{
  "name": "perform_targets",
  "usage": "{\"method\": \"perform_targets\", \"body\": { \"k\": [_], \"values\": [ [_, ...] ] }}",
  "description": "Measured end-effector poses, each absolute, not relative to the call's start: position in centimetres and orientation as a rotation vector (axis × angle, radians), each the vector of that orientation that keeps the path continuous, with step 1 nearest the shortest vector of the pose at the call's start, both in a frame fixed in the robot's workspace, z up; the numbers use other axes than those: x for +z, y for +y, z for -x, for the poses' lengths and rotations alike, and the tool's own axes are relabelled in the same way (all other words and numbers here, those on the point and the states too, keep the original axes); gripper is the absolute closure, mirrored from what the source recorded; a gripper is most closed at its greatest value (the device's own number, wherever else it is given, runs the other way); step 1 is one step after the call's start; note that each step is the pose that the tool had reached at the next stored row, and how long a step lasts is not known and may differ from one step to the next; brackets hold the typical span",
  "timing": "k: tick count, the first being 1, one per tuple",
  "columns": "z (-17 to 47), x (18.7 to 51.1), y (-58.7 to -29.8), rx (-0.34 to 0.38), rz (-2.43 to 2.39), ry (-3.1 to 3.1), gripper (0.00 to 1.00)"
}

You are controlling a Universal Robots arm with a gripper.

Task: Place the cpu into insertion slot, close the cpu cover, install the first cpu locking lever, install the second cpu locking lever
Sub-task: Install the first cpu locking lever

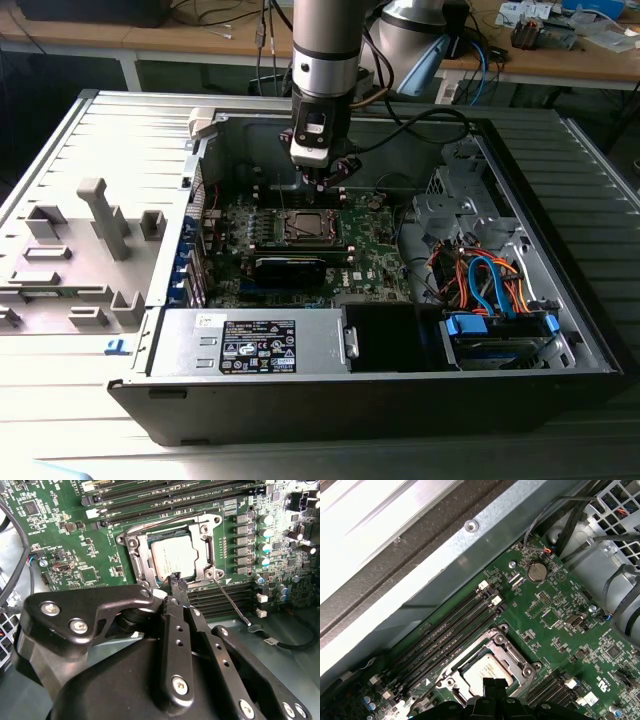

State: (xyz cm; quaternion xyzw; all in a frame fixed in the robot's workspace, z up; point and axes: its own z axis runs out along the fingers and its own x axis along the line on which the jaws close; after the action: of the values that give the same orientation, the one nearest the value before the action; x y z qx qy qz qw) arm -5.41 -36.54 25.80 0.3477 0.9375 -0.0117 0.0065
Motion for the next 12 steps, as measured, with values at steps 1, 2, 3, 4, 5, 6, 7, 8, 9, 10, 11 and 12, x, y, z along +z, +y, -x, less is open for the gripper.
{"method": "perform_targets", "body": {
  "k": [1, 2, 3, 4, 5, 6, 7, 8, 9, 10, 11, 12],
  "values": [
    [5.41, 25.8, -36.54, -0.035, -1.087, 2.934, 0.89],
    [5.41, 25.81, -36.55, -0.032, -1.086, 2.935, 0.89],
    [5.41, 25.81, -36.55, -0.027, -1.086, 2.936, 0.89],
    [5.41, 25.81, -36.55, -0.024, -1.086, 2.937, 0.89],
    [5.41, 25.83, -36.55, -0.022, -1.086, 2.938, 0.89],
    [5.41, 25.83, -36.55, -0.02, -1.086, 2.938, 0.89],
    [5.41, 25.84, -36.55, -0.017, -1.086, 2.939, 0.89],
    [5.4, 25.84, -36.55, -0.015, -1.085, 2.94, 0.89],
    [5.4, 25.85, -36.55, -0.015, -1.083, 2.94, 0.89],
    [5.4, 25.85, -36.55, -0.015, -1.083, 2.941, 0.89],
    [5.4, 25.85, -36.55, -0.015, -1.082, 2.941, 0.89],
    [5.4, 25.85, -36.55, -0.015, -1.081, 2.941, 0.89]
  ]
}}
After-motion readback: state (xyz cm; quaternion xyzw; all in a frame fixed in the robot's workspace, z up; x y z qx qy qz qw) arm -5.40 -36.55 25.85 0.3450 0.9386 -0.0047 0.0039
